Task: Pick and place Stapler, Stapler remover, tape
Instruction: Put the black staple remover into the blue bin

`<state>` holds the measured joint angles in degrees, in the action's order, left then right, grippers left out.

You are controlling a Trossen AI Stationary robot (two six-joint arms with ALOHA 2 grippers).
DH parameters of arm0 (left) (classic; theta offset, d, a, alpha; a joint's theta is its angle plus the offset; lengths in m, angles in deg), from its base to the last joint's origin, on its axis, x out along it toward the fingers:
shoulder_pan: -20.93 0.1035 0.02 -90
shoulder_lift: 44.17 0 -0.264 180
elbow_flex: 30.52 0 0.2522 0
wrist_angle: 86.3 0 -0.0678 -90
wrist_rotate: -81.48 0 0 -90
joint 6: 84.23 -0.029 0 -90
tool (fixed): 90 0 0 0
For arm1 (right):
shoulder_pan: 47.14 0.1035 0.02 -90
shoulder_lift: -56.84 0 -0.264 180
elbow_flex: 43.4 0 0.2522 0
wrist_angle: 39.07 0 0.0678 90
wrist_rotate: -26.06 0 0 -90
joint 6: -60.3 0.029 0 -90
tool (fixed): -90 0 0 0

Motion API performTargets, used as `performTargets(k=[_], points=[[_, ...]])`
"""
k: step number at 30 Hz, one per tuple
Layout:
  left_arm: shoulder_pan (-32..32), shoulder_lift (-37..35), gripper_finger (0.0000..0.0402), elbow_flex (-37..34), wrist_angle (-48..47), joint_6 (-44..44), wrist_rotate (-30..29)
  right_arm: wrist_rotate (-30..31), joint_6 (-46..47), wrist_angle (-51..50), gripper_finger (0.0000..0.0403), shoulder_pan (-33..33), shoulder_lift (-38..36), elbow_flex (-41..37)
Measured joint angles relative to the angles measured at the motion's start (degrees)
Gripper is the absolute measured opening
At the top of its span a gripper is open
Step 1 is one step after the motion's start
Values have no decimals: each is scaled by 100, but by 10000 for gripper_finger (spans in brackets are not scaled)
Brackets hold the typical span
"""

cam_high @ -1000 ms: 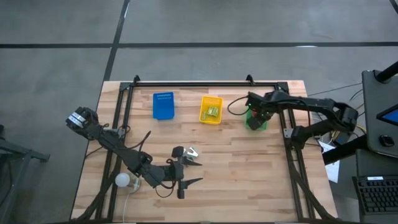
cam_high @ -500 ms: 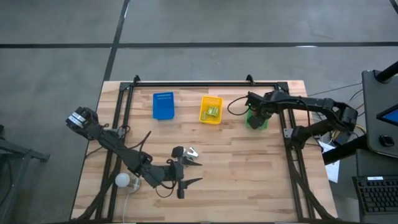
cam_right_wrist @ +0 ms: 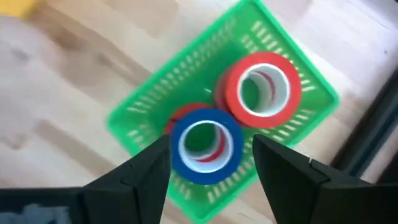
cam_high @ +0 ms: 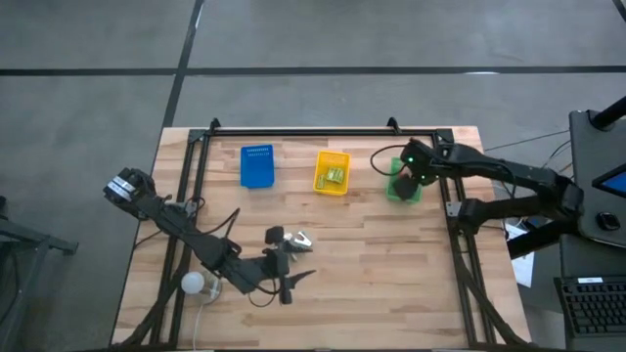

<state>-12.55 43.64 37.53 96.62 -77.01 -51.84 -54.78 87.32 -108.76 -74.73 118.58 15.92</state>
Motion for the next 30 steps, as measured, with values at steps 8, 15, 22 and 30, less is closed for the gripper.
performTargets(k=[8,15,22,30], points=[[167,0,238,-25,-1139,1062,-399,-368,-19,887,228,560,-787,0],[287,9,238,-25,-2420,1423,117,-387,-457,1659,226,1282,-937,0],[288,11,238,-25,-3527,1240,867,-366,-472,2003,226,1835,-823,-46],[286,63,238,-219,-3481,362,1280,-366,-454,2549,215,2340,-609,-64]])
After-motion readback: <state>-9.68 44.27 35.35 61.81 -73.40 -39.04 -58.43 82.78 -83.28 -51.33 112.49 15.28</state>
